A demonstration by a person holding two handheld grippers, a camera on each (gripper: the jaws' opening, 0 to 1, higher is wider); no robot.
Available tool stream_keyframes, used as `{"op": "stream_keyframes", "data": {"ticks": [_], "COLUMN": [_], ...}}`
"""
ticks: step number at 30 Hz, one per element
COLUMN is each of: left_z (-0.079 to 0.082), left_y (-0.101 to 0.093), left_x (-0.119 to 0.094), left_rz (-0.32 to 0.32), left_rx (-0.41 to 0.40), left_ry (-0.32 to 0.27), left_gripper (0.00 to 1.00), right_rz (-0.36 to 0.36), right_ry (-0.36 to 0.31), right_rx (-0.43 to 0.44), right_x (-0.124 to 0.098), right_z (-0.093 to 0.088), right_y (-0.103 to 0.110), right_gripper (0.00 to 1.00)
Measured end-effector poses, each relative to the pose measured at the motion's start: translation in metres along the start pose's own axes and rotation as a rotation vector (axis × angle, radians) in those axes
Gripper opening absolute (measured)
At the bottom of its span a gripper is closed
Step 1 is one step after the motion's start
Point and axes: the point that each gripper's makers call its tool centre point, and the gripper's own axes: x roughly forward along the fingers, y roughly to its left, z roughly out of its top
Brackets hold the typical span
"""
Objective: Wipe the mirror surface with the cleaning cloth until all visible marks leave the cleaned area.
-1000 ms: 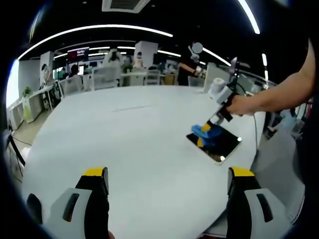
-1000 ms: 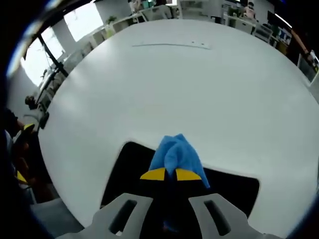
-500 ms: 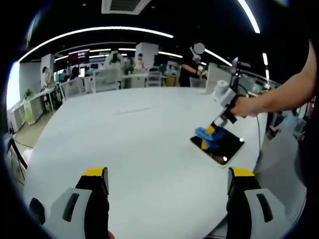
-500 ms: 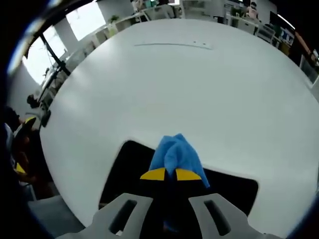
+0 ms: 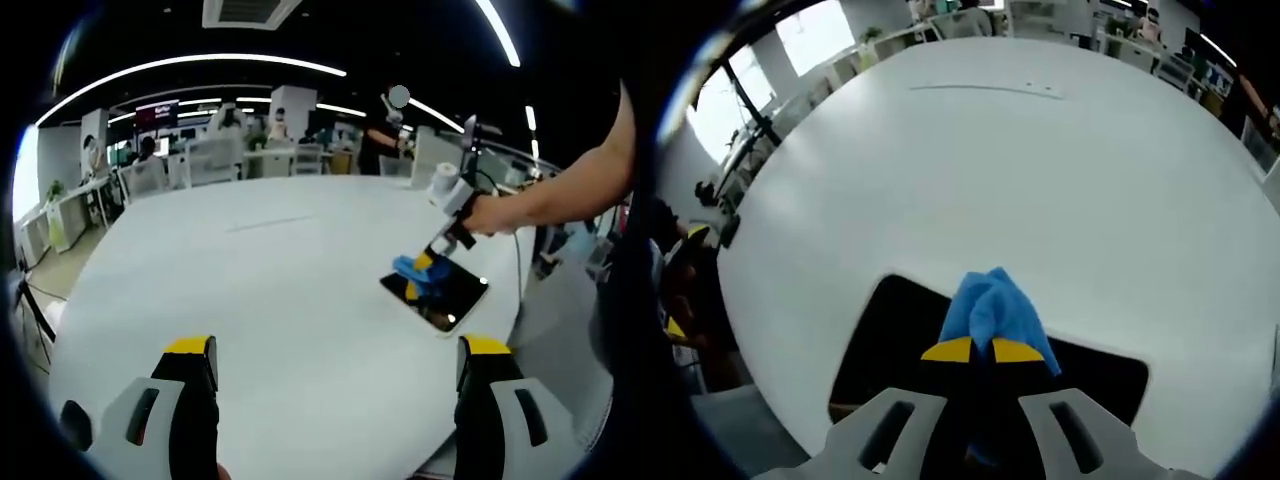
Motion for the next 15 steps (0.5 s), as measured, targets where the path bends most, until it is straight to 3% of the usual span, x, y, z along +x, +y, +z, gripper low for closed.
{"op": "stream_keyframes", "data": {"ticks": [15], "left_z": [0.000], "left_y": [0.000], "left_x": [-0.007], "left_rz": [0.010], "left_rx": [0.019], "left_ry": [0.005], "left_gripper": [1.00], "right_rz": [-0.018], "right_ry": [0.004], "right_rx": [0.004], "right_x": [-0.003], "right_z": [-0.005], "right_y": [-0.014], "right_gripper": [0.00]}}
